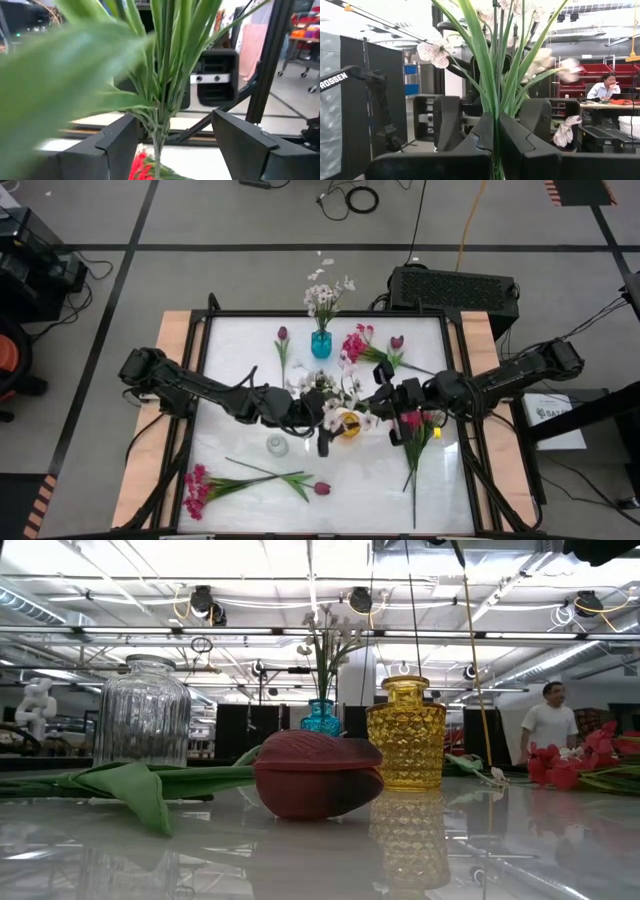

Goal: Sort flowers into vase by color
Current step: Put the left white flowers into the blue vase

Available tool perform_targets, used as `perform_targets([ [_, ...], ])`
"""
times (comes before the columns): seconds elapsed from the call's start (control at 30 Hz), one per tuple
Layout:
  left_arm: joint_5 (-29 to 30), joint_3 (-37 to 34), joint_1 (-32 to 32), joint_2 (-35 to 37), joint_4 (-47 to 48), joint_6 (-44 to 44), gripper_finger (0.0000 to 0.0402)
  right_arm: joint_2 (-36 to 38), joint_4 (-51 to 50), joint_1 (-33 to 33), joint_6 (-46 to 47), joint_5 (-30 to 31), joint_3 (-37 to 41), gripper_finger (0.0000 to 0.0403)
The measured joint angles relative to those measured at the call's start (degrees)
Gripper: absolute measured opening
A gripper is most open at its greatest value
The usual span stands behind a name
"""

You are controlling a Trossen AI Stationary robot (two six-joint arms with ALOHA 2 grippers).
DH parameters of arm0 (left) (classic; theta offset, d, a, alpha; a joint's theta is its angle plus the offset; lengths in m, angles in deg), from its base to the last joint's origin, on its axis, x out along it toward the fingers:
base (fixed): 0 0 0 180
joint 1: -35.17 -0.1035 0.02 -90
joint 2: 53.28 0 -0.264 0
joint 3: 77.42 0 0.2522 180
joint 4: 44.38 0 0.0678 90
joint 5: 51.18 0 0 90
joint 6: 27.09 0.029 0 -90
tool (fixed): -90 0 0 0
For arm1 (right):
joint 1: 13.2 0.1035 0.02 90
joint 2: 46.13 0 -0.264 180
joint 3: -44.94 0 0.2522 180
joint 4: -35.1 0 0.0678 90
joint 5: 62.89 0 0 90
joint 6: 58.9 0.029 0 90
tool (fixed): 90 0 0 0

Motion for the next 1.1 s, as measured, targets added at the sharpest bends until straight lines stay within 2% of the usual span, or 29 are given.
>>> perform_targets([
  [0.2,0.02,0.0,-0.26,0.0,0.05,2.32,0.0239,0.0,0.14,0.02,-0.29,0.0,0.0,0.0004],
  [0.77,-0.9,0.0,-0.85,-0.5,-0.31,4.84,0.0071,0.0,-0.01,0.02,-0.04,0.03,0.0,0.0006],
  [0.93,-1.01,0.0,-0.89,-0.5,-0.12,5.73,0.0033,0.0,-0.13,0.02,1.26,0.14,0.0,0.0028],
  [1.1,-1.01,0.0,-0.97,0.91,4.14,6.18,0.0016,0.75,-1.93,0.02,2.27,0.35,0.0,0.008],
])
